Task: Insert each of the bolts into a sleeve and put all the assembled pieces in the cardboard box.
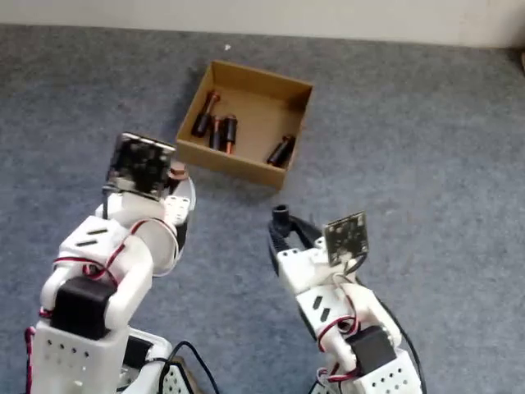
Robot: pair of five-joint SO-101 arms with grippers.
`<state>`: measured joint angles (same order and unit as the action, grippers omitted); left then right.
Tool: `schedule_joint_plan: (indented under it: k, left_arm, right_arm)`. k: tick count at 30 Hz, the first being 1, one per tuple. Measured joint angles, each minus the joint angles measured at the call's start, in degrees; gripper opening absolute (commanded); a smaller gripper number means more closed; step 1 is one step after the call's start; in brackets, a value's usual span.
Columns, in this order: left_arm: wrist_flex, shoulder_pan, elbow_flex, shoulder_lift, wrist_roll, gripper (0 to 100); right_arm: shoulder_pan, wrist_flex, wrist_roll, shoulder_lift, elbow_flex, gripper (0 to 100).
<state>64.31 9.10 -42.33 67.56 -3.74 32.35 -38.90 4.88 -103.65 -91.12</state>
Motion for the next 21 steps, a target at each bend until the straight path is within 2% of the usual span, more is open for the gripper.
schedule_joint_plan:
  k: [9,13,21]
  left_arm:
    - [-6.24,0.09,0.0,0.53,-10.73,8]
    - [-6.86,2.37,0.0,0.53,-14.33,8]
    - [-6.86,7.03,-1.41,0.88,-16.09,8]
  right_arm:
    - [10.64,6.42,-5.01,0.35,-0.35,0.4]
    - [14.86,7.3,-5.8,0.35,-0.35,0.4]
    - [18.29,7.3,-5.89,0.35,-0.35,0.4]
